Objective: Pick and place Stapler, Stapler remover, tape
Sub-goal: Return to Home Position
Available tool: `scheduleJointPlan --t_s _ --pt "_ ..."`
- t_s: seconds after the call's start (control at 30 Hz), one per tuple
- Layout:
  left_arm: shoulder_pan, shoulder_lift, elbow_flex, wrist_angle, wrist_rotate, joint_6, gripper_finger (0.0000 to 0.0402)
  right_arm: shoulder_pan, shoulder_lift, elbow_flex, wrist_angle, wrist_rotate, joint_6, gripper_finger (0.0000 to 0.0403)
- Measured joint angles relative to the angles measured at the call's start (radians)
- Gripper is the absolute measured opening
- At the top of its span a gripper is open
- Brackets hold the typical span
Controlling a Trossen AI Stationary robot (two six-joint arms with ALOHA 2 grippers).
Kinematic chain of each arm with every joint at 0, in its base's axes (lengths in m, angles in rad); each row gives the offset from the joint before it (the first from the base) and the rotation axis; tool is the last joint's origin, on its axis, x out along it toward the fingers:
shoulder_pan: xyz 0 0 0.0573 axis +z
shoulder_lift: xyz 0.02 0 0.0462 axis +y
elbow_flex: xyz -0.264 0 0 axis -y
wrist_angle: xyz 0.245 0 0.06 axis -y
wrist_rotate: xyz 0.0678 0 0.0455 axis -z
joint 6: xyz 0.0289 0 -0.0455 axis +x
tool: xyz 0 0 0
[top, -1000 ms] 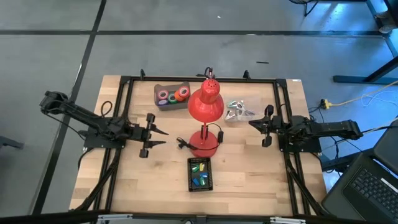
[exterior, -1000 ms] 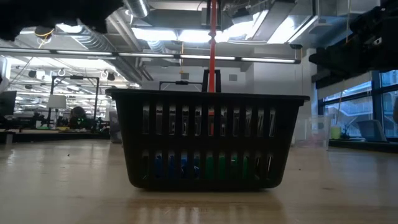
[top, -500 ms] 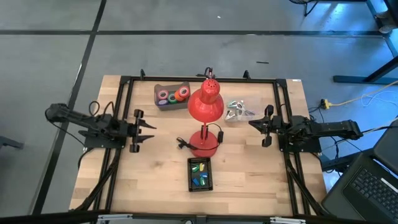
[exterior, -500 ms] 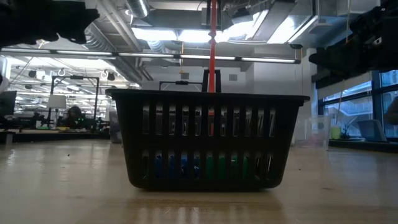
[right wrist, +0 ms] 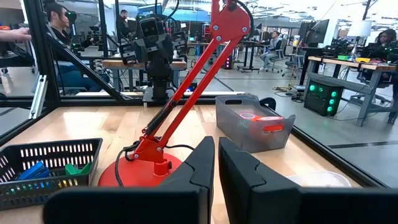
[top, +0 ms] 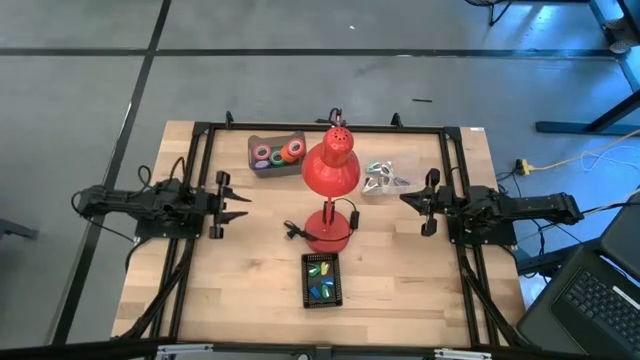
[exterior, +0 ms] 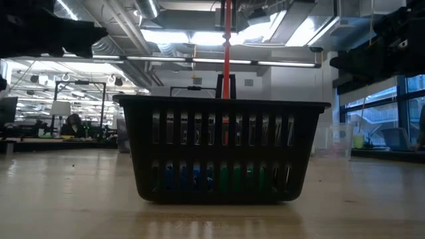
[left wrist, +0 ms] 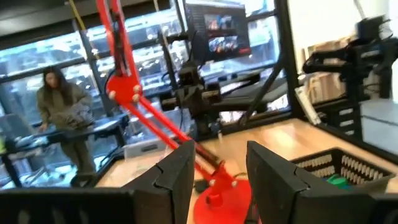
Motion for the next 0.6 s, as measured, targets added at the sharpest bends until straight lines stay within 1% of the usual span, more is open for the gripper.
scheduleJointPlan --t_s 0.17,0.4,0.6 --pt "0.029 0.000 0.000 -0.014 -0.012 -0.002 0.0133 0.000 0.000 0.000 0.000 0.000 0.000 0.0026" --pt "-0.009 0.000 0.000 -0.009 -0.012 -0.002 0.0132 0.000 0.000 0.000 0.000 0.000 0.000 0.0026" --pt "-0.009 0.000 0.000 -0.009 -0.011 -0.002 0.0134 0.000 0.000 0.000 0.000 0.000 0.000 0.0026"
